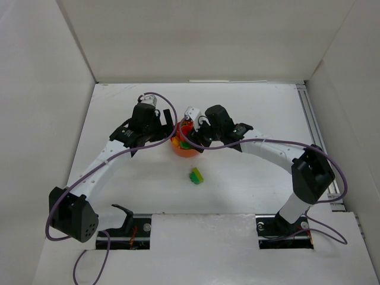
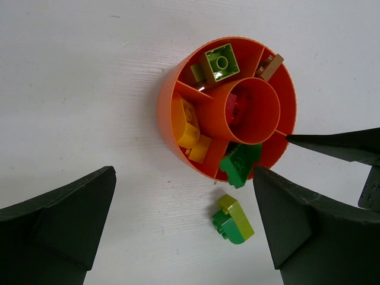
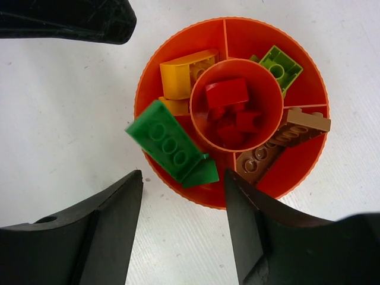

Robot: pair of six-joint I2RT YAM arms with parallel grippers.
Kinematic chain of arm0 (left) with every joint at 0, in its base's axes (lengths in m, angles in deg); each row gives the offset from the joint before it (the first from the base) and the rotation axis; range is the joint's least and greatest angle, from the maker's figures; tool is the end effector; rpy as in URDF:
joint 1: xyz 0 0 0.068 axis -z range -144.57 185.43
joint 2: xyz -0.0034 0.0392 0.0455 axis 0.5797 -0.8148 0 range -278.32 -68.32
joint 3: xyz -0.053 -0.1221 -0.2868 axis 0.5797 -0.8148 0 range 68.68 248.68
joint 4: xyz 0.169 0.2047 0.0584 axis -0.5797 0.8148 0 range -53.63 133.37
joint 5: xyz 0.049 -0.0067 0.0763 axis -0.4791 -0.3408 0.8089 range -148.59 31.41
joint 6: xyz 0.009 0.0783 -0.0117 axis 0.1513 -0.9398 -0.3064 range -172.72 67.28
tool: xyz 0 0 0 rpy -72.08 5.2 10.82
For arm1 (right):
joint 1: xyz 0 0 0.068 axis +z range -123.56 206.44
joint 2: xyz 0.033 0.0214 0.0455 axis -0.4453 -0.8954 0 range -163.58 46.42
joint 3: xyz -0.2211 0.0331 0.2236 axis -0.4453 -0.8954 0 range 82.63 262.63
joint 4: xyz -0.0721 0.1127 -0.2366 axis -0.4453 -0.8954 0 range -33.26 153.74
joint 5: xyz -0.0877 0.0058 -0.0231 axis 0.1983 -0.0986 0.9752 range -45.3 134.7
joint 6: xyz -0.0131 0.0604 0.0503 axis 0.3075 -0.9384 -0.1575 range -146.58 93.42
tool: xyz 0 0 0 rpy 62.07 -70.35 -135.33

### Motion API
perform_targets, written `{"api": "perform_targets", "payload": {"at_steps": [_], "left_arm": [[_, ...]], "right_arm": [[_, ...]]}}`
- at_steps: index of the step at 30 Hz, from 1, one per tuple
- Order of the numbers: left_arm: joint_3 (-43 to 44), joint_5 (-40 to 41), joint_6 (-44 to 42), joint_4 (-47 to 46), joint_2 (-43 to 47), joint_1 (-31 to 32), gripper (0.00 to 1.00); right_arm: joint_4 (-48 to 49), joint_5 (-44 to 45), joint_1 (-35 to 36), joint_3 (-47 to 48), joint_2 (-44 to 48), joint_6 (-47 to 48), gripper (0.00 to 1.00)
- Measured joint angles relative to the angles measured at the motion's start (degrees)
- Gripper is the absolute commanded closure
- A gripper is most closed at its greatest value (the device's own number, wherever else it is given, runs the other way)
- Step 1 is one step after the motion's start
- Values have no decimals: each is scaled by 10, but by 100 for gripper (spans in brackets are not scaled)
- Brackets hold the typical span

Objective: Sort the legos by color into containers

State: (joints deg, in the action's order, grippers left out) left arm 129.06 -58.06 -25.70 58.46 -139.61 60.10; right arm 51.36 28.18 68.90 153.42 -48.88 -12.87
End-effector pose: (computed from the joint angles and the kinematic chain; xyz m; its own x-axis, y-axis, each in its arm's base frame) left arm 0.2759 -0.1259 0.3386 -0.6273 -0.2119 -0.7494 0.1406 0.9156 -0.3766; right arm 0.2954 0.2967 0.2852 -0.2371 -0.5251 -0.8174 -0.8967 0.4419 -0.0238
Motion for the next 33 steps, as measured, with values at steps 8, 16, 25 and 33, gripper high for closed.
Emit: {"api": "perform_targets", "payload": {"at_steps": [8, 16, 25, 33], "left_arm": [[0, 2, 0, 0, 0, 0, 0], [0, 2, 0, 1, 0, 0, 0], [0, 1, 0, 5, 6, 0, 0], [-25, 3, 10, 15, 12, 12, 0]], "right_arm": [[0, 0, 0, 0, 0, 0, 33], [-5, 3, 0, 0, 15, 0, 30], [-4, 7, -66, -16, 106, -7, 3], [-9, 7, -168, -82, 190, -21, 0]]}}
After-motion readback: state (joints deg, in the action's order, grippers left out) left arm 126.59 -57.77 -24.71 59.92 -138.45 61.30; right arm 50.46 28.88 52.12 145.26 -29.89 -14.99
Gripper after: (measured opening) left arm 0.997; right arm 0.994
